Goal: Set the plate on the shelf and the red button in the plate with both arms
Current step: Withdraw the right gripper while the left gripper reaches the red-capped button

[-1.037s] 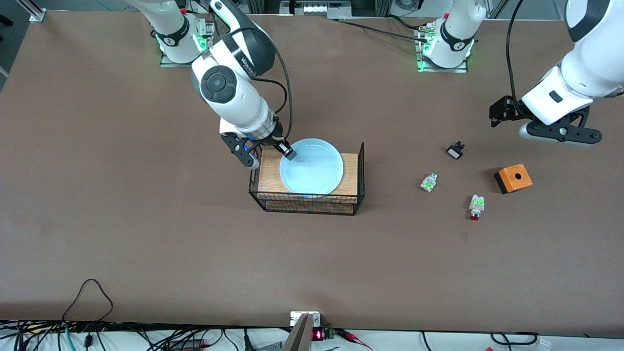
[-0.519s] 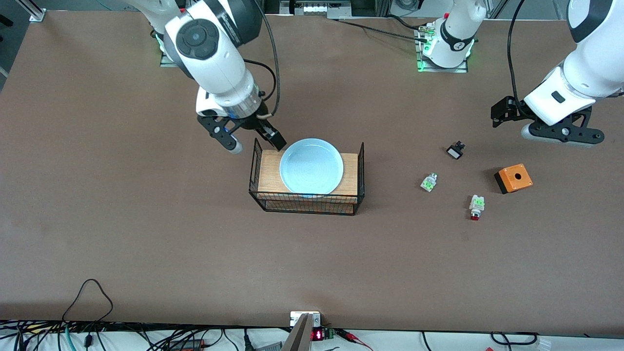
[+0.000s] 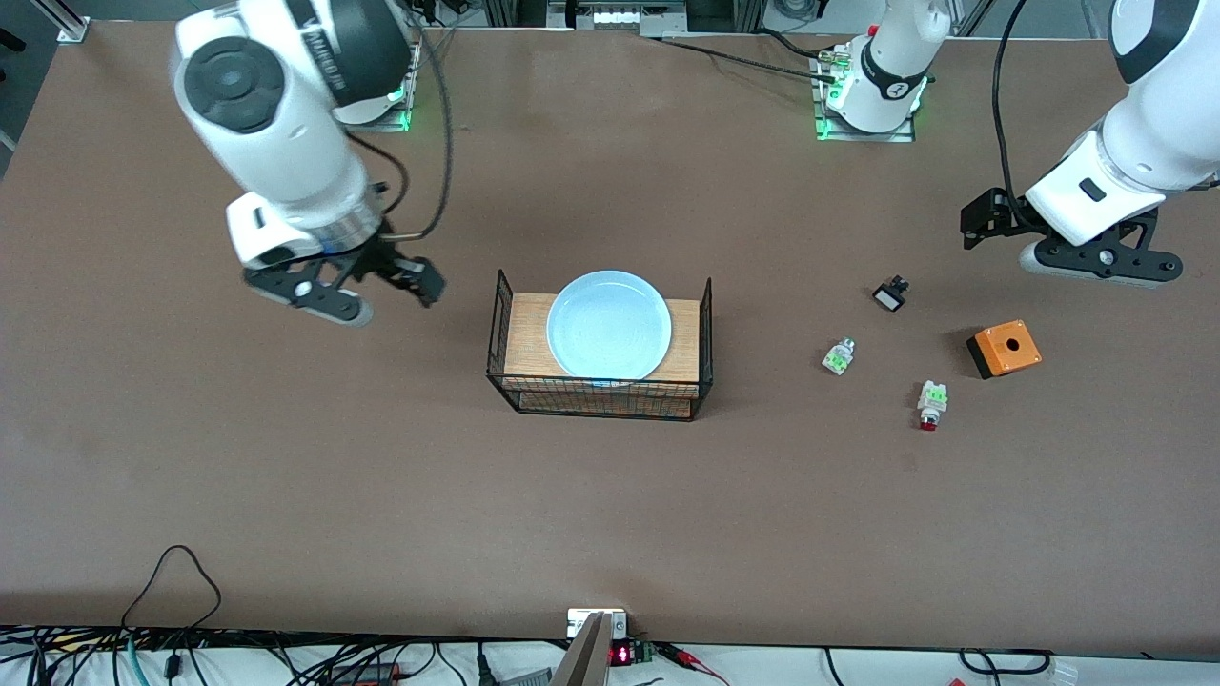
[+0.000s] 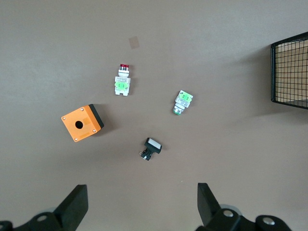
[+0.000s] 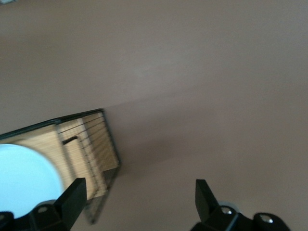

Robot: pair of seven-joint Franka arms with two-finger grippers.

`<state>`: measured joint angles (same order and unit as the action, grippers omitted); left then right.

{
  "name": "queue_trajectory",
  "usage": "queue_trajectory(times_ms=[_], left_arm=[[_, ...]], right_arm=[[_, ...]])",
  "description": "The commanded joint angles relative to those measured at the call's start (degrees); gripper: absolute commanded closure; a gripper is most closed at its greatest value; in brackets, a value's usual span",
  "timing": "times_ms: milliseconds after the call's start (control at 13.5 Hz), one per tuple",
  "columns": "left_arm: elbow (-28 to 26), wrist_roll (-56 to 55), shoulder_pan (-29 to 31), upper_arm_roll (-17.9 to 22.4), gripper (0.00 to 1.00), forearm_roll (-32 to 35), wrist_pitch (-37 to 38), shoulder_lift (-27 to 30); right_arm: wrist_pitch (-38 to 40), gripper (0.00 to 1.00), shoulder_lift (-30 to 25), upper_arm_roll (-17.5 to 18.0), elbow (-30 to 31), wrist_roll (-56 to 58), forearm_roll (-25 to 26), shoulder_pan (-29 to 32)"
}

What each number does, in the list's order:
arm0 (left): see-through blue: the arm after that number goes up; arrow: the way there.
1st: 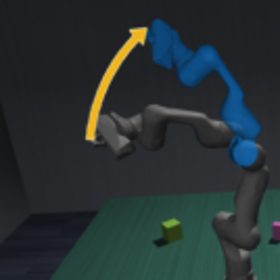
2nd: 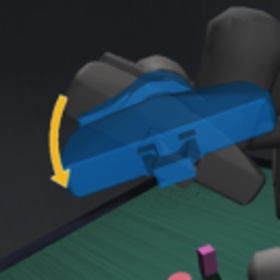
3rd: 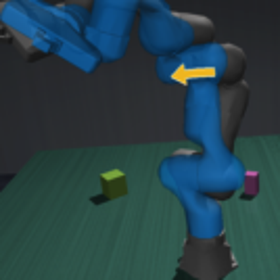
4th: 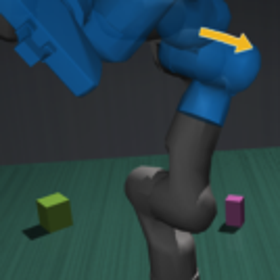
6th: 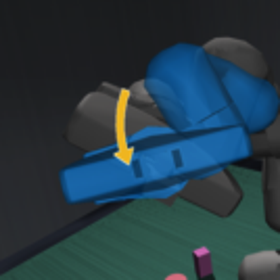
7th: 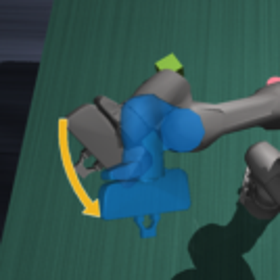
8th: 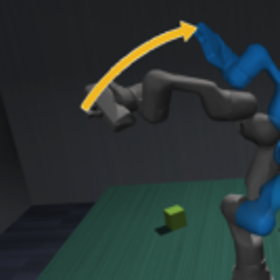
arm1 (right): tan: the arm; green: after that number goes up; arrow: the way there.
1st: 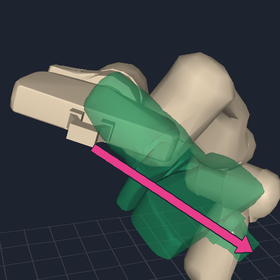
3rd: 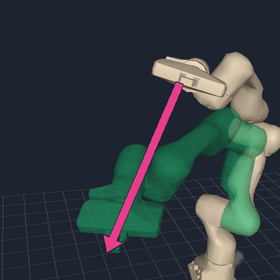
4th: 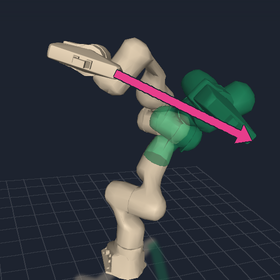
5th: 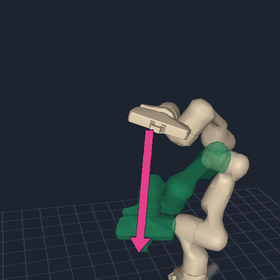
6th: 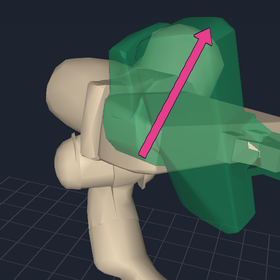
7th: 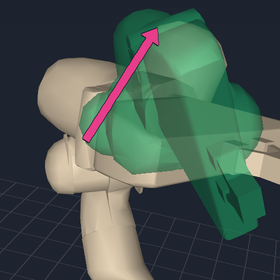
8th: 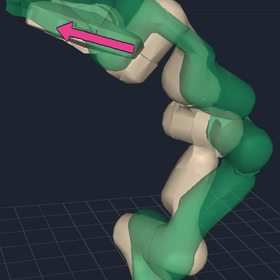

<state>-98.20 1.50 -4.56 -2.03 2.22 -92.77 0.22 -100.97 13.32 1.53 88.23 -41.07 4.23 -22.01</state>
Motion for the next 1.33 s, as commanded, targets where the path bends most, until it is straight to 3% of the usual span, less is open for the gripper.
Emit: queue_trajectory(times_ms=[0,148,444,667,963,1111,1259], left_arm=[[1.26,0.16,0.78,0.01,0.0,1.3,1.36,-0.48],[1.26,0.52,2.53,0.01,0.0,1.21,1.8,-2.06],[1.43,-0.18,3.5,0.01,0.0,1.38,4.0,-11.61],[1.96,0.87,4.65,0.1,0.0,4.43,-7.65,-20.67],[1.26,2.27,5.97,0.1,0.0,6.31,-25.33,-31.92],[0.04,4.64,7.46,0.01,0.0,6.3,-29.82,-34.05],[-2.68,8.32,7.81,0.01,0.0,6.31,-36.75,-35.37]], right_arm=[[2.53,0.0,-1.02,-6.42,-0.43,10.19,2.45,0.04],[3.41,0.0,-1.19,-10.48,-0.25,19.67,2.1,2.75],[3.33,0.0,-1.37,-11.2,-0.34,39.97,1.4,13.03],[4.29,0.0,-3.12,-11.2,0.01,45.46,0.26,17.43],[7.29,0.0,-5.49,-10.58,1.84,40.9,-1.59,16.57],[1.08,0.0,-9.43,-10.58,8.24,40.9,-1.68,16.56],[0.33,0.0,-11.04,-10.49,10.03,40.55,-2.03,16.56]])
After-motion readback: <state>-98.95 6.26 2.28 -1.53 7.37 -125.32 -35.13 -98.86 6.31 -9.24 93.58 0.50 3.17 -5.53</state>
